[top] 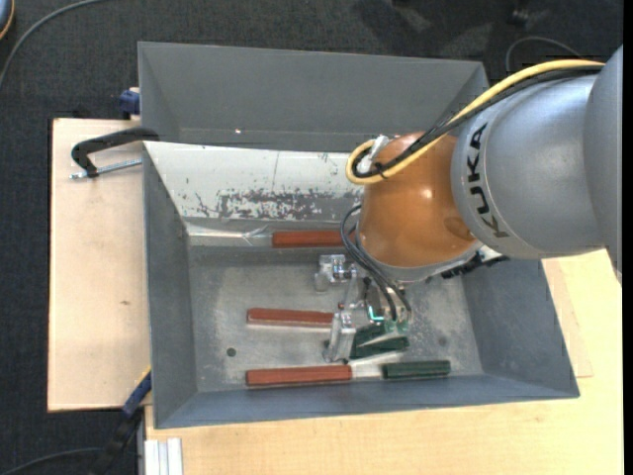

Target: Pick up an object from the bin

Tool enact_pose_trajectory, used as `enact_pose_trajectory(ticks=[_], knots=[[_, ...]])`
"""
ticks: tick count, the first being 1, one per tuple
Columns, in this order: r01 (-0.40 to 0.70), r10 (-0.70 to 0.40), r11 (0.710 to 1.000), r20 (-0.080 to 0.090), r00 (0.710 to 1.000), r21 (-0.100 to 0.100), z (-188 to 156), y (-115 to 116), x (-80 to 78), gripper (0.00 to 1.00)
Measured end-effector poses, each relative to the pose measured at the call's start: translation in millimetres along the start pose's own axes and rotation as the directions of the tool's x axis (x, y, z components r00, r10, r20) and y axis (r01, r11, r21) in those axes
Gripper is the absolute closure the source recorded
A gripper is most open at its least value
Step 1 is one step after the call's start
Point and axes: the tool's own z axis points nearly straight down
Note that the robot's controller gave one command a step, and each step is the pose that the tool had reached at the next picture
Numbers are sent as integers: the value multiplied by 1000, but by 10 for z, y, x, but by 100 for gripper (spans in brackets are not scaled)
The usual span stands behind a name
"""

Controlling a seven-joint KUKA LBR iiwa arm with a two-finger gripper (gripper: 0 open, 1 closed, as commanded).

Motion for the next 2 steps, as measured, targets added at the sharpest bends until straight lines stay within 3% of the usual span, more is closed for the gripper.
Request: enact_pose_trajectory(ticks=[1,2], knots=[[43,-43,999,14,999,0,641,-66,-562,0],[43,-43,999,12,999,-1,607,-62,-546,100]])
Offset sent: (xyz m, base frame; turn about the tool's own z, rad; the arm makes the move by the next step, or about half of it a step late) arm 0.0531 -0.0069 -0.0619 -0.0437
